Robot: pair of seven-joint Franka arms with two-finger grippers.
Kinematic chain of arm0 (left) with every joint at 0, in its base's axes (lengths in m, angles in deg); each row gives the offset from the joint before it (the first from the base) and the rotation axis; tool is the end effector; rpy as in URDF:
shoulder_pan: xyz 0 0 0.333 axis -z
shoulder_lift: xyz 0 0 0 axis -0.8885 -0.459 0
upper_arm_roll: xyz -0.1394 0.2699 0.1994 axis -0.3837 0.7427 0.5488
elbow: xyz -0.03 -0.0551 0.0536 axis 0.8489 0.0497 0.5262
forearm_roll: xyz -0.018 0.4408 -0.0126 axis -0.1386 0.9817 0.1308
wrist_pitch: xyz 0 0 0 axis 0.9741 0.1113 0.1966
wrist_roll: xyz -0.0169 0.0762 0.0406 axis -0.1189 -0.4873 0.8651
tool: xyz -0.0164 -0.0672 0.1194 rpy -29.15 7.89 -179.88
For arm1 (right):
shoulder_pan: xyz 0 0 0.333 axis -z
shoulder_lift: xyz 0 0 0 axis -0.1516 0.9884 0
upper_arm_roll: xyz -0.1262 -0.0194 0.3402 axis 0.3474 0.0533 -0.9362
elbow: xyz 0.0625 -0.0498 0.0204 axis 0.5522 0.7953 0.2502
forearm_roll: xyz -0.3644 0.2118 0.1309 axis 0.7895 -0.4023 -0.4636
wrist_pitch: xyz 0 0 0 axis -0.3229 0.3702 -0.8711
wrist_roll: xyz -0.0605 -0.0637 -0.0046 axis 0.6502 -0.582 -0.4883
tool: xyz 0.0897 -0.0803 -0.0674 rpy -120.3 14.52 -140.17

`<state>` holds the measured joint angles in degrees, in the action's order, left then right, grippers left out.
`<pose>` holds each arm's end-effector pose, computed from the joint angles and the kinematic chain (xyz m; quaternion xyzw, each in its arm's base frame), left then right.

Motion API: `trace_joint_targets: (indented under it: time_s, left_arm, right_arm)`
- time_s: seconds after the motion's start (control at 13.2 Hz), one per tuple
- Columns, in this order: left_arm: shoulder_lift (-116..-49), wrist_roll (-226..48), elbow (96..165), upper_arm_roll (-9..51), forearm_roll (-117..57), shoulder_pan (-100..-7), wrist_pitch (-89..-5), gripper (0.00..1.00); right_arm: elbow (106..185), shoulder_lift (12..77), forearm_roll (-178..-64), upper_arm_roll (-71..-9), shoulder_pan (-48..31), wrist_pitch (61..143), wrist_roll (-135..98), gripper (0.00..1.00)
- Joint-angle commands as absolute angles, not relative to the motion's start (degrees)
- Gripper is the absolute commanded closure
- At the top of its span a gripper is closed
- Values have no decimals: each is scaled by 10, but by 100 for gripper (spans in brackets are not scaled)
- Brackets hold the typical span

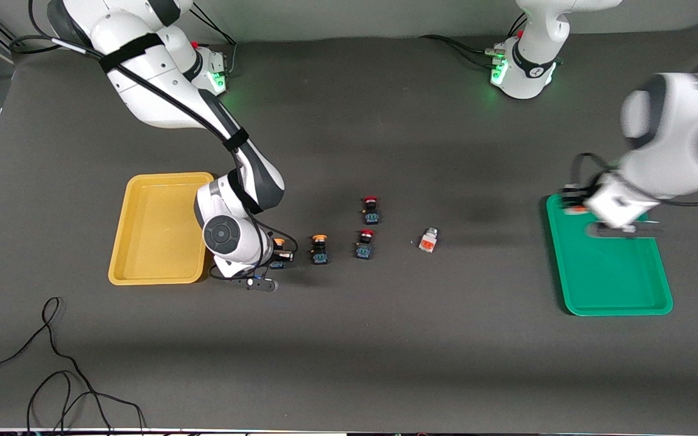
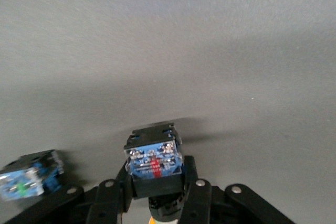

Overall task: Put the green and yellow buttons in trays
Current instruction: 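Place the white button in the green tray and the blue in the yellow tray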

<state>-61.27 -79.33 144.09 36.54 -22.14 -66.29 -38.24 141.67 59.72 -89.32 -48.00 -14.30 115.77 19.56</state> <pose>0.5982 0.0096 0.4126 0.9964 -0.0153 -0.0819 0.0173 0.6636 0.3204 0.1749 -0.9931 0.0965 0.0637 0.0197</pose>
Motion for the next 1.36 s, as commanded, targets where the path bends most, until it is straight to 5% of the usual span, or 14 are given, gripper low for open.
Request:
trace_joint_targets:
  time_s: [0.0,0.45,0.76,0.91,0.98,1.06,1.29]
  left_arm:
    - [-635,-717,1429,355,-182,-724,-379,95]
    - [-769,-762,1434,355,-167,-726,-514,95]
    - [-838,-783,1435,355,-156,-723,-588,93]
    - [-846,-802,1436,356,-155,-723,-592,67]
    - [-849,-803,1435,355,-155,-726,-594,40]
    - [-852,-803,1435,355,-155,-726,-600,0]
    - [-836,-801,1431,355,-155,-728,-586,0]
  right_arm:
    - [1424,515,-893,-465,-146,1078,203,100]
    - [1426,383,-896,-366,-144,894,65,100]
    - [1466,367,-900,-292,-144,892,-66,100]
    - [1515,365,-902,-262,-144,944,-126,100]
    - [1549,361,-903,-256,-144,983,-139,100]
    - [1587,359,-903,-253,-144,1034,-150,100]
    - [1683,366,-907,-254,-146,1175,-154,100]
